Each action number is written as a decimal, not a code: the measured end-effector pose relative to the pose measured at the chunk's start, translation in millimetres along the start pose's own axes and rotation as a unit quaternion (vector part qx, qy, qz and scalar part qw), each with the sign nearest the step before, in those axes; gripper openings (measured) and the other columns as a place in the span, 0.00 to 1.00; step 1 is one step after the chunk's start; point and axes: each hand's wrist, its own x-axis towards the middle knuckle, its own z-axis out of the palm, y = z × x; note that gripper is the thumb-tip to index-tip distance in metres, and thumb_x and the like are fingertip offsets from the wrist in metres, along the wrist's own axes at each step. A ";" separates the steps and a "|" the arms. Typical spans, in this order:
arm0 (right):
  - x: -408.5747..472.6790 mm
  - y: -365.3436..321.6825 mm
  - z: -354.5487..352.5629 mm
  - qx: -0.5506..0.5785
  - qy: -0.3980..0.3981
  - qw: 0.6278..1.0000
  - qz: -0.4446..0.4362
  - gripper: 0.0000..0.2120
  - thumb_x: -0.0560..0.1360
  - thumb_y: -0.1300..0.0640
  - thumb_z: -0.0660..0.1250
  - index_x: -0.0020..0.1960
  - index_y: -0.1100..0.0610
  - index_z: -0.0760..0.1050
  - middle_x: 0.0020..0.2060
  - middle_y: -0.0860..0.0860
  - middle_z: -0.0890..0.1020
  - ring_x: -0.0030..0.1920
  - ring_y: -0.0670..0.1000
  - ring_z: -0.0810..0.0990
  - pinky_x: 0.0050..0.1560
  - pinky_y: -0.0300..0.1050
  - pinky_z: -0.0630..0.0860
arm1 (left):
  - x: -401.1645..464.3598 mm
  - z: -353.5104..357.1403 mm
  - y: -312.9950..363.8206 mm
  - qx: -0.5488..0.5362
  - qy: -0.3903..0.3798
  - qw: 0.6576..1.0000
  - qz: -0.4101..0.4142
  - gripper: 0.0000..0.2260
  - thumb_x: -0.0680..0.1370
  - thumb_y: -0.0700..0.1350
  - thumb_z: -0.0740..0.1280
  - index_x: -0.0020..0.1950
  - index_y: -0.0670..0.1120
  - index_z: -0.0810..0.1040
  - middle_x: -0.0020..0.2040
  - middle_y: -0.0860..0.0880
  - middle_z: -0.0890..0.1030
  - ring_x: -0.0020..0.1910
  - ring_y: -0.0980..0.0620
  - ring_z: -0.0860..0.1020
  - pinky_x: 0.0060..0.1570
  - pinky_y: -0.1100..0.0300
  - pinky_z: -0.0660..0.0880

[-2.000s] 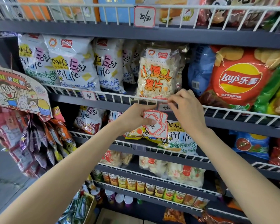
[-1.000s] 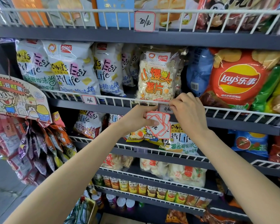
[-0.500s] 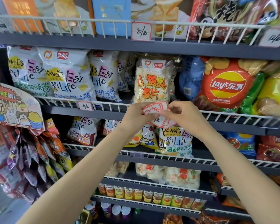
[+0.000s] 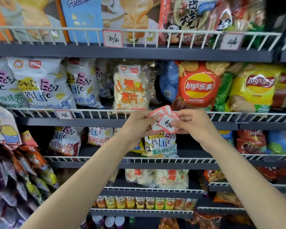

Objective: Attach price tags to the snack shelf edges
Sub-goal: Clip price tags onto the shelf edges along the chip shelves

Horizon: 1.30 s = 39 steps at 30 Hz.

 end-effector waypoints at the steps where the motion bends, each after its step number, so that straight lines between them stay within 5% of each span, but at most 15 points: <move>1: -0.9 2.1 -8.4 0.003 0.000 1.000 0.001 0.09 0.71 0.68 0.69 0.47 0.56 0.80 0.39 0.54 0.85 0.37 0.49 0.84 0.42 0.45 0.82 | 2.3 10.0 -0.5 -0.002 0.006 1.000 0.003 0.08 0.79 0.38 0.61 0.53 0.40 0.79 0.48 0.42 0.83 0.45 0.49 0.82 0.43 0.61 0.81; 9: -8.2 31.3 -104.7 0.008 -0.025 0.999 0.033 0.15 0.72 0.72 0.66 0.57 0.62 0.76 0.39 0.55 0.82 0.35 0.49 0.83 0.34 0.41 0.81 | 27.6 121.1 -16.8 -0.031 0.076 0.996 0.024 0.09 0.76 0.35 0.65 0.56 0.38 0.78 0.44 0.44 0.82 0.40 0.50 0.81 0.42 0.58 0.82; 15: -12.0 43.4 -159.8 0.027 -0.047 0.998 0.035 0.15 0.71 0.74 0.66 0.52 0.58 0.75 0.37 0.53 0.80 0.30 0.43 0.81 0.30 0.35 0.78 | 39.7 178.5 -23.4 -0.054 0.118 0.991 0.040 0.10 0.73 0.32 0.68 0.53 0.41 0.78 0.42 0.46 0.82 0.39 0.52 0.81 0.42 0.58 0.81; 22: -13.5 49.7 -184.8 0.024 -0.070 0.996 0.055 0.13 0.69 0.73 0.69 0.46 0.57 0.77 0.33 0.54 0.81 0.28 0.43 0.81 0.30 0.34 0.77 | 42.8 193.7 -27.7 -0.068 0.097 0.992 0.039 0.13 0.72 0.29 0.68 0.52 0.43 0.77 0.43 0.47 0.83 0.40 0.54 0.82 0.42 0.61 0.81; 29: -5.5 54.0 -179.6 -0.009 -0.069 0.997 0.044 0.13 0.68 0.70 0.72 0.50 0.57 0.78 0.34 0.51 0.83 0.30 0.41 0.82 0.33 0.34 0.79 | 46.3 191.2 -31.5 -0.129 0.096 0.987 0.011 0.09 0.75 0.34 0.66 0.54 0.42 0.78 0.49 0.44 0.83 0.44 0.50 0.83 0.45 0.60 0.81; 39: 5.6 49.2 -167.2 -0.007 -0.059 0.996 0.064 0.08 0.70 0.67 0.71 0.46 0.58 0.77 0.36 0.52 0.82 0.30 0.41 0.80 0.30 0.31 0.75 | 51.2 174.6 -17.6 -0.123 0.120 0.983 0.062 0.10 0.76 0.35 0.65 0.57 0.36 0.75 0.53 0.38 0.81 0.51 0.43 0.81 0.47 0.56 0.81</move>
